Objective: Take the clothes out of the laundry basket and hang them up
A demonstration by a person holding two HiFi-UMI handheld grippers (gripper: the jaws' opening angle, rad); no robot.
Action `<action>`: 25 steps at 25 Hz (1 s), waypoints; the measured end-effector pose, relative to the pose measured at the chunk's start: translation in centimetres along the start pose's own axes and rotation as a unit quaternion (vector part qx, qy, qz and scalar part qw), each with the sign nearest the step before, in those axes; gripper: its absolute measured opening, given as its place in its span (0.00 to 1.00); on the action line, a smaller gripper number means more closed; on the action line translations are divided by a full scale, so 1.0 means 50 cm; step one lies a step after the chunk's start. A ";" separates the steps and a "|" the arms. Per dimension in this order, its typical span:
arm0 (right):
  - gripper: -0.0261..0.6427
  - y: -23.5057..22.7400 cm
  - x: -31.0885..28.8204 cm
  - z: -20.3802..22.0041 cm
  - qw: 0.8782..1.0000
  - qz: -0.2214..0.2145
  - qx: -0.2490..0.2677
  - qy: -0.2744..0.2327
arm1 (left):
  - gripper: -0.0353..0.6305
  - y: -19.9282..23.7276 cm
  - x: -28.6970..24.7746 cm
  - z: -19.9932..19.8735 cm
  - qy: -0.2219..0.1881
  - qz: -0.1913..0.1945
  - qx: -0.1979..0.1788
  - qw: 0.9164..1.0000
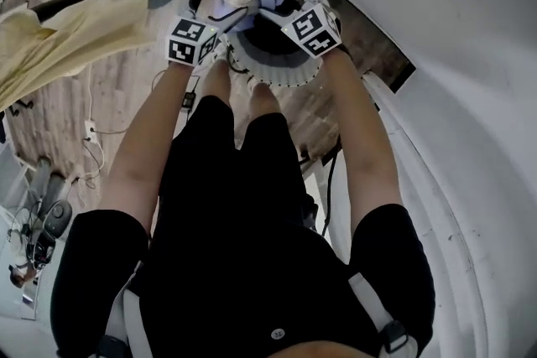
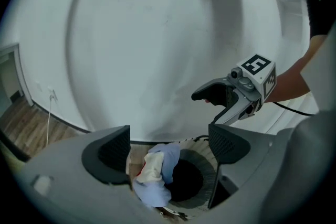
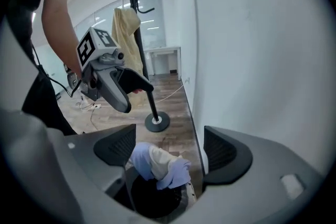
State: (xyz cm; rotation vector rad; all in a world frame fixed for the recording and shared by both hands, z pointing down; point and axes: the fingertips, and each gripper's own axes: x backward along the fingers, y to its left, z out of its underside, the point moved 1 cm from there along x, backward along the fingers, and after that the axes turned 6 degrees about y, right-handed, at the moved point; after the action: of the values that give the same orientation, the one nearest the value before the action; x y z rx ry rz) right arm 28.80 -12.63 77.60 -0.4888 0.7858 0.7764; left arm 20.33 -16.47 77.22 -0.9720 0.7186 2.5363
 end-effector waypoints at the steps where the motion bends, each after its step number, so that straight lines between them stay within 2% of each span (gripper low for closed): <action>1: 0.64 0.001 -0.029 0.018 1.000 -0.009 0.004 0.014 | 0.76 0.017 -0.018 0.032 0.011 -0.006 0.010 1.000; 4: 0.60 0.004 -0.117 0.067 0.998 -0.028 0.014 0.054 | 0.76 0.065 -0.067 0.127 0.048 -0.021 0.028 0.998; 9: 0.55 0.004 -0.246 0.137 0.991 -0.046 0.031 0.118 | 0.72 0.119 -0.140 0.243 0.109 -0.014 0.019 0.994; 16: 0.52 -0.013 -0.377 0.231 0.977 -0.083 0.052 0.190 | 0.69 0.164 -0.254 0.304 0.152 0.011 0.054 0.987; 21: 0.50 -0.018 -0.438 0.280 0.971 -0.094 0.054 0.214 | 0.67 0.173 -0.326 0.358 0.193 0.040 0.062 0.978; 25: 0.49 -0.020 -0.473 0.316 0.966 -0.097 0.055 0.234 | 0.64 0.179 -0.354 0.400 0.222 0.049 0.075 0.971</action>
State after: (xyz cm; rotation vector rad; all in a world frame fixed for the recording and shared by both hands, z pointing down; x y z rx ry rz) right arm 25.64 -13.19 105.86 -0.6500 1.1917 0.4332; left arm 18.29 -14.73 105.28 -1.5034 1.0863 2.3176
